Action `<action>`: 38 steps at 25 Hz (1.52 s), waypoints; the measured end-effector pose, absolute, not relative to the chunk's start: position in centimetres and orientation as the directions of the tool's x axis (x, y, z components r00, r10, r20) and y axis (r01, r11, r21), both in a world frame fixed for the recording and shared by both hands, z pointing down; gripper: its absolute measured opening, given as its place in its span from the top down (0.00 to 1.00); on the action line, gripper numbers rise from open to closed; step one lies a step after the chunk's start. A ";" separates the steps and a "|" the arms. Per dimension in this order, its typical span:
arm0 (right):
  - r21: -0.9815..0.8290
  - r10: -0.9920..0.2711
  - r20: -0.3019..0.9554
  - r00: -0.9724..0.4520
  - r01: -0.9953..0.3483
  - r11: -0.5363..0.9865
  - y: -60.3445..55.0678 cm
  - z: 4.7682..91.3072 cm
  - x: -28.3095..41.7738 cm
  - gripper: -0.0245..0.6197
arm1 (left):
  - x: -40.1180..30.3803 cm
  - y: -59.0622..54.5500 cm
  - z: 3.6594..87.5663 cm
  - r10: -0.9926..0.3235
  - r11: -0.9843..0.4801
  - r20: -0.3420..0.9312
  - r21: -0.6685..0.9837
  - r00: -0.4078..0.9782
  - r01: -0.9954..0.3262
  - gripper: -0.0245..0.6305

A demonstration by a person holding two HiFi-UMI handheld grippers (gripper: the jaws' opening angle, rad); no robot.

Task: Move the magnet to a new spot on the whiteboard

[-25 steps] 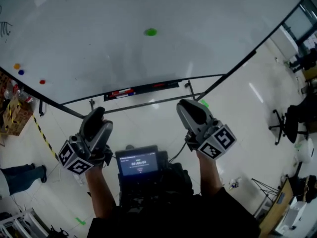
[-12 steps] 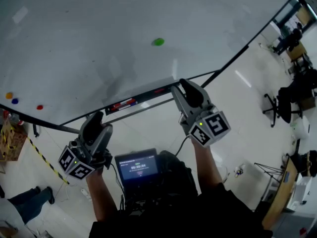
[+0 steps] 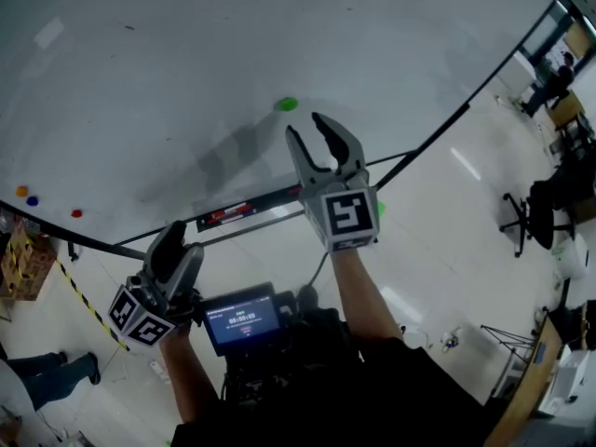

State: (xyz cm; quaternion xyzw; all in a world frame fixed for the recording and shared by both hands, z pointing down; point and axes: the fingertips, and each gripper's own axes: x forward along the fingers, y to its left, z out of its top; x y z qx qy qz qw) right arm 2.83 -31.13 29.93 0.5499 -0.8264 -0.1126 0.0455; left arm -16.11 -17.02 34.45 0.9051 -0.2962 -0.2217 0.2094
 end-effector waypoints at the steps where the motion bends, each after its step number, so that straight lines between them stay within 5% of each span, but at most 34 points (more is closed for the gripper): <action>1: 0.240 -0.917 -0.051 -0.395 -0.896 0.373 -31.5 29.8 2.7 0.66 | -15.9 -17.0 34.4 -0.634 -0.733 -0.277 0.511 0.722 -0.449 0.62; 20: 0.363 -0.941 -0.086 -0.326 -0.890 0.275 -34.5 29.7 1.2 0.73 | -13.4 -18.2 33.7 -0.641 -0.730 -0.259 0.497 0.723 -0.469 0.62; 38: 0.256 -0.908 -0.039 -0.418 -0.882 0.395 -33.2 30.0 1.6 0.74 | -13.4 -17.9 33.4 -0.634 -0.732 -0.274 0.516 0.723 -0.445 0.62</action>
